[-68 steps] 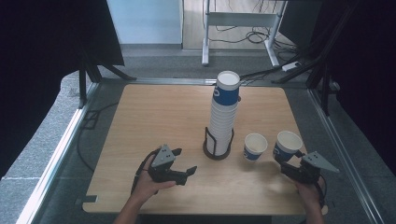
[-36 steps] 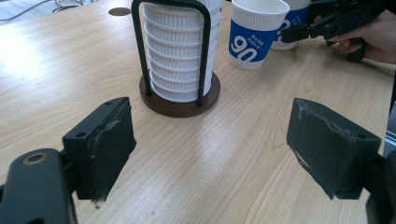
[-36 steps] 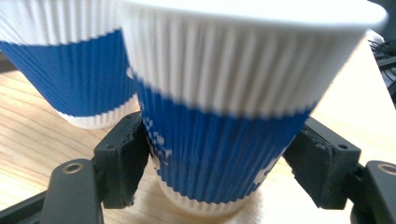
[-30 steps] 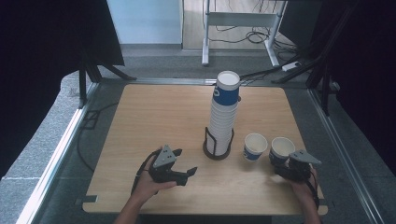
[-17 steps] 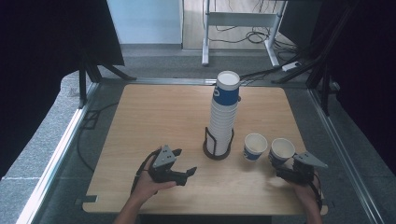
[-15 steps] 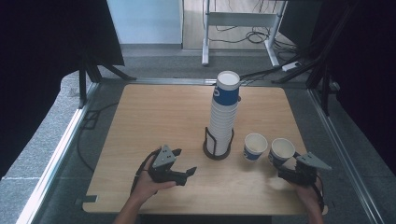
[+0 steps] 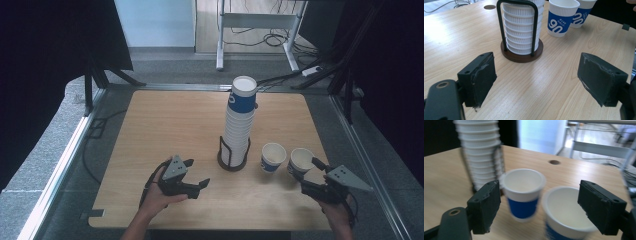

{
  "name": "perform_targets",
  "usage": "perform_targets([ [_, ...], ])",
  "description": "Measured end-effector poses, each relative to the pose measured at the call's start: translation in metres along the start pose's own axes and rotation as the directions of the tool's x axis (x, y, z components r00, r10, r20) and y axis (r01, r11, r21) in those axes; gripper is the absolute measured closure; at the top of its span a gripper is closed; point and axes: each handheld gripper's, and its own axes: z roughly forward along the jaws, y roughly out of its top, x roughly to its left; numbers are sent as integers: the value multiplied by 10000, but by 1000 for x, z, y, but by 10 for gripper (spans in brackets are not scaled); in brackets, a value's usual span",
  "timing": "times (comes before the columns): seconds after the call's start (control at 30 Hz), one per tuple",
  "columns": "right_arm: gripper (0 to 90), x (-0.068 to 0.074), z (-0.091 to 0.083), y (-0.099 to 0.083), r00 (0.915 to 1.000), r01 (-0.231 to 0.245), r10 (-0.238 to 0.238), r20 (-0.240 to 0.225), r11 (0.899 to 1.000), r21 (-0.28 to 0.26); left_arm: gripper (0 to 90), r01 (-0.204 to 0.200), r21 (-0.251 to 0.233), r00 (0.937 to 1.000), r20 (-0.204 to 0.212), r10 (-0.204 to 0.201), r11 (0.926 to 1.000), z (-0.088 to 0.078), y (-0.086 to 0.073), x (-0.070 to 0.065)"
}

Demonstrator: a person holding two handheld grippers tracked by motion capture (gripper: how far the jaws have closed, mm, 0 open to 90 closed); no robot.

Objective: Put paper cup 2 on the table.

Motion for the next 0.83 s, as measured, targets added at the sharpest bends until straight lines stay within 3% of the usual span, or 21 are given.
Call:
perform_targets([
  [0.2, 218, 32, 22, 2, 9895, 415, -374, -1397, 9988, 267, 154, -3, 17, 10000, 0, 3, 10000, 1, 0, 0],
  [0.47, 211, 68, 55, -10, 9593, 990, -673, -2742, 9897, 1035, 154, -28, 30, 10000, -1, 28, 10000, 1, -1, 0],
  [0.6, 211, 72, 58, -11, 9558, 1096, -744, -2845, 9879, 1096, 155, -36, 41, 10000, -2, 36, 10000, 1, -1, 0],
  [0.83, 214, 70, 57, -11, 9567, 939, -628, -2842, 9908, 971, 154, -17, 98, 10000, 9, 16, 10000, 3, -1, 0],
])
